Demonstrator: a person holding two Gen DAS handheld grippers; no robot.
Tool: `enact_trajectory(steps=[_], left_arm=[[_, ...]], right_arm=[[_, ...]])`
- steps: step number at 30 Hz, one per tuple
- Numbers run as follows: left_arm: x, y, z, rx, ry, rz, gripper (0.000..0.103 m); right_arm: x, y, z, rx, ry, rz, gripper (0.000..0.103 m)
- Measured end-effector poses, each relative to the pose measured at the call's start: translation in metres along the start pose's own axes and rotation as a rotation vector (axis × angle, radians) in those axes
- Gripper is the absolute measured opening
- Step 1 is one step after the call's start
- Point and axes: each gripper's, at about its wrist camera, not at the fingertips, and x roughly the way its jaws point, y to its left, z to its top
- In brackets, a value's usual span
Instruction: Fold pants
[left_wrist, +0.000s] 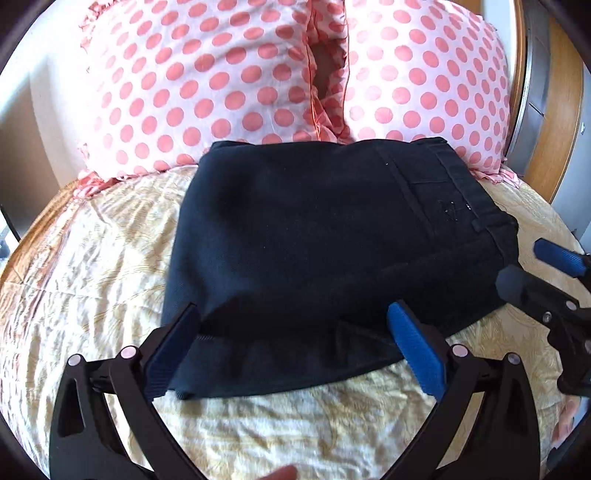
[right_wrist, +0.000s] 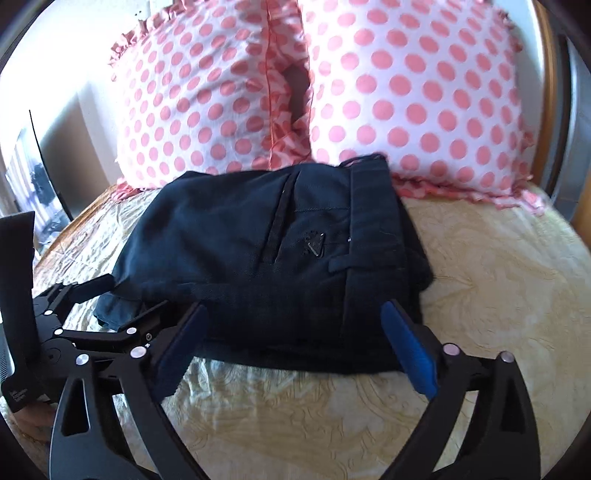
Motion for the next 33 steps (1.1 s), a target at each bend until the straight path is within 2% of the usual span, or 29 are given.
enact_trajectory(steps=[5, 9, 12, 23, 33], left_arm=[[-0.019, 0.001, -0.013, -0.002, -0.008, -0.004, 0.101], [-0.029, 0.003, -0.028, 0.031, -0.021, 0.053, 0.101], [-0.035, 0.007, -0.039, 0.033, -0.026, 0.065, 0.101], [-0.048, 0.013, -0.066, -0.015, 0.002, 0.041, 0.101], [-0.047, 0.014, -0.078, -0.035, 0.022, 0.067, 0.101]], right_arm=[[-0.022, 0.014, -0.017, -0.019, -0.048, -0.102, 0.102], [-0.037, 0.021, -0.03, -0.027, -0.08, -0.166, 0.102], [-0.046, 0.028, -0.042, -0.051, -0.094, -0.207, 0.102], [-0.05, 0.04, -0.07, -0.051, -0.078, -0.232, 0.102], [-0.047, 0.045, -0.079, -0.063, -0.072, -0.255, 0.102]])
